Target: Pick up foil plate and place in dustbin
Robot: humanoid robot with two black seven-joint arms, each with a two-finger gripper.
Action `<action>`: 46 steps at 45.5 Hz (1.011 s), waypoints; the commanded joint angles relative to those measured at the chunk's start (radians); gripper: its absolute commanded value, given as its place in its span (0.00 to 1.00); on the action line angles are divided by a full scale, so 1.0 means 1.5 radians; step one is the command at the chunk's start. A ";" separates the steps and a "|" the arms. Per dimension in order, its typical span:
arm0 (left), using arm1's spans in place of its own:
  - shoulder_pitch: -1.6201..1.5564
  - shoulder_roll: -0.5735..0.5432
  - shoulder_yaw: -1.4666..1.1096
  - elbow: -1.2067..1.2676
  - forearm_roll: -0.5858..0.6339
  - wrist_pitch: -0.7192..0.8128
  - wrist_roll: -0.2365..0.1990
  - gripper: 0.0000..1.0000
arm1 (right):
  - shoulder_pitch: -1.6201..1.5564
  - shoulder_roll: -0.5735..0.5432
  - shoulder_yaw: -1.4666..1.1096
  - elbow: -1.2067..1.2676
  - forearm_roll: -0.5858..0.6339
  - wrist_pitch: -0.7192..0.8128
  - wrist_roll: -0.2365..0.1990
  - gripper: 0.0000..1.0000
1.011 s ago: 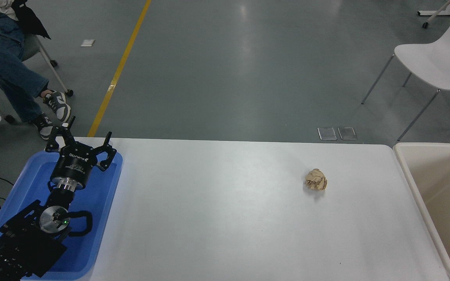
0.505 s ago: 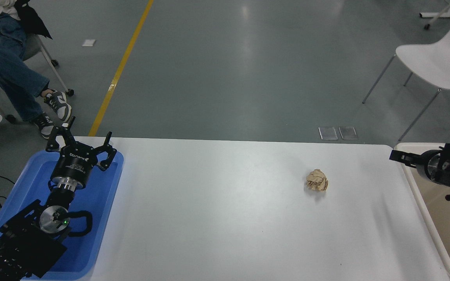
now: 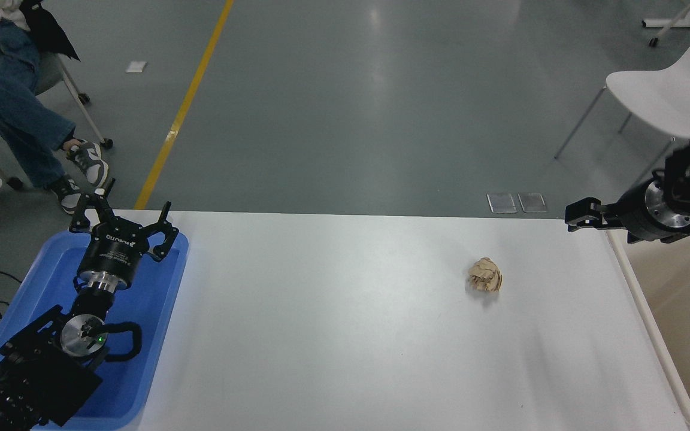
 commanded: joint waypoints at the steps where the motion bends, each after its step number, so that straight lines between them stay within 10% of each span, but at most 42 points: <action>1: 0.000 -0.001 0.000 -0.001 0.000 0.000 0.000 1.00 | 0.113 -0.011 -0.005 0.027 0.000 0.134 0.000 1.00; 46: 0.000 0.000 -0.001 0.000 0.000 0.000 0.000 1.00 | 0.214 -0.009 -0.005 0.130 -0.014 0.134 -0.001 1.00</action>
